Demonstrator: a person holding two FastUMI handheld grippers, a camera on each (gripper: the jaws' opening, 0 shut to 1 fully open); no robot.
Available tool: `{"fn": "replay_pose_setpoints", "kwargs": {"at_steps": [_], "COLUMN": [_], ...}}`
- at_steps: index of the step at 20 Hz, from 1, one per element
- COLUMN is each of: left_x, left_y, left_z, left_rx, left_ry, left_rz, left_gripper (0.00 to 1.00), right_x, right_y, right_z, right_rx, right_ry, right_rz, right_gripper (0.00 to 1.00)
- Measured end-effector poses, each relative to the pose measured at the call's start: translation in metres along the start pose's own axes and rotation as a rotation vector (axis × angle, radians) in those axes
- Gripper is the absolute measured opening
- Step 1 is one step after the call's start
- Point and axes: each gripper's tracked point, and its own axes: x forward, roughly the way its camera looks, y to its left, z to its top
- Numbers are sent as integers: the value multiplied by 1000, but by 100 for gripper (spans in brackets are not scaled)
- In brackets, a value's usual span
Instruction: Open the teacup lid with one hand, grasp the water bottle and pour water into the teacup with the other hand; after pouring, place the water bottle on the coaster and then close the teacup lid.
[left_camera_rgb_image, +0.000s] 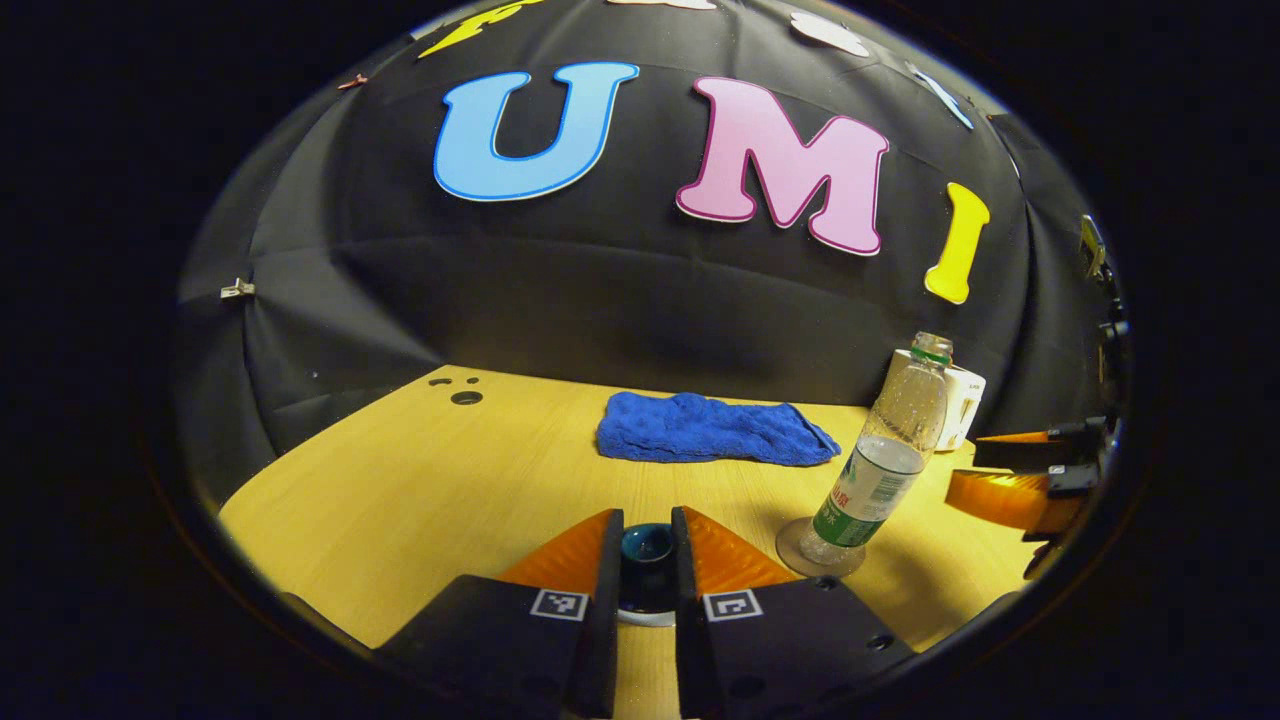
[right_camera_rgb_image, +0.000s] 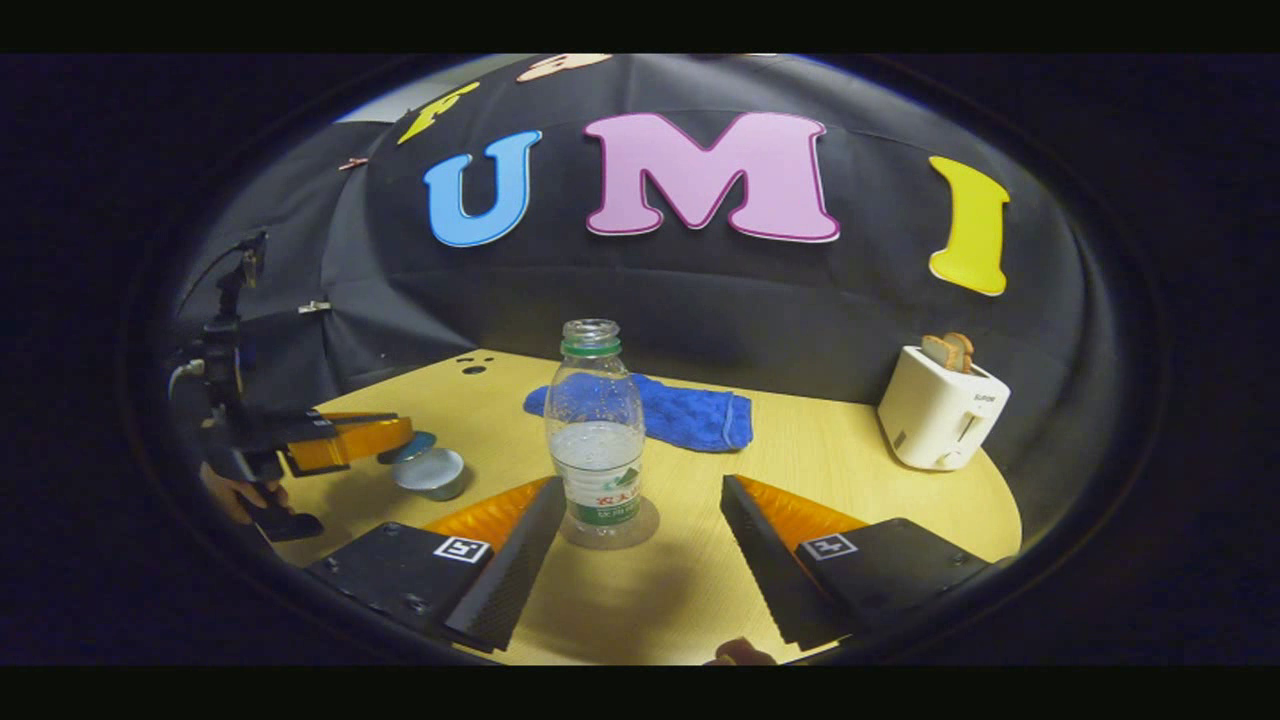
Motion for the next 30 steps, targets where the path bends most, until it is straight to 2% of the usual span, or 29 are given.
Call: {"fn": "replay_pose_setpoints", "kwargs": {"at_steps": [5,7,8,9,11,12,13,14,15,17,18,19,20,21,22,23,25,30], "left_x": [14,16,17,18,18,18,17,15,10,-2,-11,-22,-35,-49,-66,-83,-116,-174], "left_y": [-3,-3,-3,-4,-2,-2,-2,0,2,3,3,3,3,2,0,-1,-4,-55], "left_z": [-18,-24,-26,-29,-31,-29,-30,-29,-26,-11,-1,10,22,34,50,68,105,182], "left_rx": [20,28,35,39,46,44,44,52,64,81,85,86,89,99,110,133,157,164], "left_ry": [32,48,55,56,58,56,59,62,64,48,38,31,19,10,-6,-28,-78,-173], "left_rz": [3,2,2,-2,0,2,4,15,25,32,34,36,42,50,56,70,114,68], "left_gripper": [28,27,28,28,29,31,29,33,44,66,71,79,82,93,97,98,98,97], "right_x": [-20,-27,-30,-32,-36,-38,-41,-44,-46,-54,-58,-63,-70,-77,-83,-90,-104,-141], "right_y": [-5,3,7,9,15,19,23,24,26,27,28,27,28,30,31,31,32,20], "right_z": [-8,-18,-23,-27,-30,-30,-29,-25,-20,-9,-3,4,11,17,27,38,65,109], "right_rx": [-33,-54,-67,-74,-67,-63,-57,-53,-49,-43,-45,-45,-33,-9,23,57,98,138], "right_ry": [12,31,42,55,72,77,80,80,77,72,69,67,67,72,71,62,24,-88], "right_rz": [-13,17,27,38,58,72,86,89,91,89,86,81,87,97,99,97,86,43], "right_gripper": [96,96,93,96,96,93,96,93,96,96,92,96,96,92,96,93,96,99]}}
